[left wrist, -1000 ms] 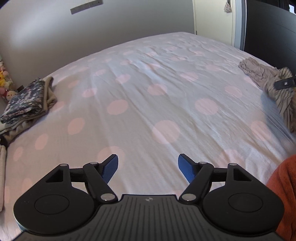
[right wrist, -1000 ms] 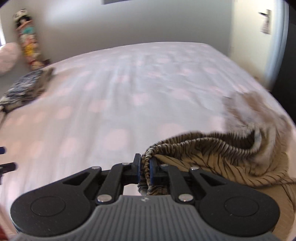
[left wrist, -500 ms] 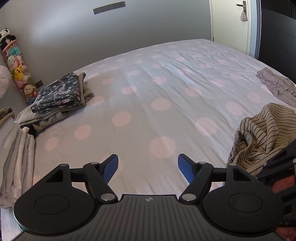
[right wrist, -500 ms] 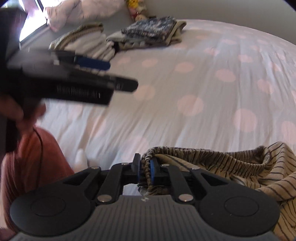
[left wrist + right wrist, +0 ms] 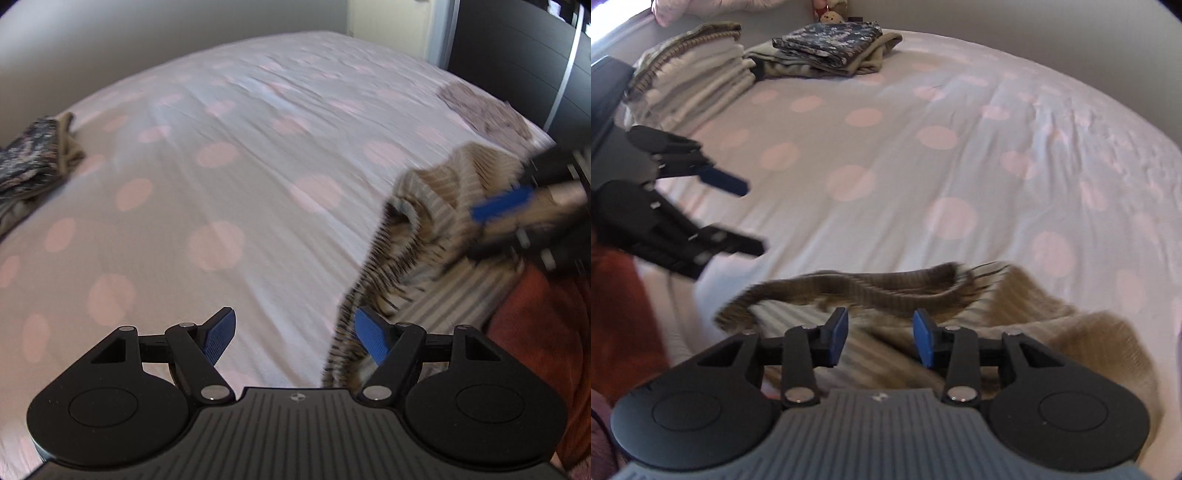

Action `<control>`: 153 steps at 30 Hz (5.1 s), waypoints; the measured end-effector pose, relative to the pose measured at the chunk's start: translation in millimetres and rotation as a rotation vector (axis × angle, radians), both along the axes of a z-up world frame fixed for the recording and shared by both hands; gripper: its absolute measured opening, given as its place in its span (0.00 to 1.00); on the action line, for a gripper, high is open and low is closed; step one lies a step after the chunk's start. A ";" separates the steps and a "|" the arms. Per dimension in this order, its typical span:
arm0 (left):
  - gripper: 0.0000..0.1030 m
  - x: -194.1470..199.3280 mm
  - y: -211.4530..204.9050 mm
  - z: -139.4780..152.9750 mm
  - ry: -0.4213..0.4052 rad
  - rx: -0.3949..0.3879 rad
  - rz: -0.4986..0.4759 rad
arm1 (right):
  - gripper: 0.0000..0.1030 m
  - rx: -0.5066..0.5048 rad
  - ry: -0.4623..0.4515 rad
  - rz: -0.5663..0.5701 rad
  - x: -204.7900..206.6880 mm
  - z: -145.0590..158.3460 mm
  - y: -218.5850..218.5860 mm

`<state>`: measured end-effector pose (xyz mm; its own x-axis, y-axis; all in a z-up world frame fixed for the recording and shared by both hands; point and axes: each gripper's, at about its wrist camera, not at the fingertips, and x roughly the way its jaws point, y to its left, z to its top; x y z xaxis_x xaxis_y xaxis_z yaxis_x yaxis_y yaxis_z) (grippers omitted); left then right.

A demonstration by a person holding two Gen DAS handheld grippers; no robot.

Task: Fold clothes
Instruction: 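Lift the waistband with the right tool while the left tool grasps the waistband beside it, then hold the waistband with both tools and lay the garment flat on the bed, then lift the garment by the waistband with both tools and shake it out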

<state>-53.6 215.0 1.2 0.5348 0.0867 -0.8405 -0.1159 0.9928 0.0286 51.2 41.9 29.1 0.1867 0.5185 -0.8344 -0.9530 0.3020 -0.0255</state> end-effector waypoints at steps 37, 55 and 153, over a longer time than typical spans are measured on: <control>0.13 -5.3 20.4 -52.0 0.243 -0.231 0.005 | 0.11 -0.302 -0.338 0.626 36.9 -59.8 77.4; 0.05 7.9 18.4 194.8 -0.236 0.357 0.122 | 0.10 0.155 -0.926 0.158 20.0 165.6 85.3; 0.49 0.8 -83.3 -132.5 0.433 0.409 -0.394 | 0.32 -0.336 -0.375 0.599 -18.2 -107.2 25.6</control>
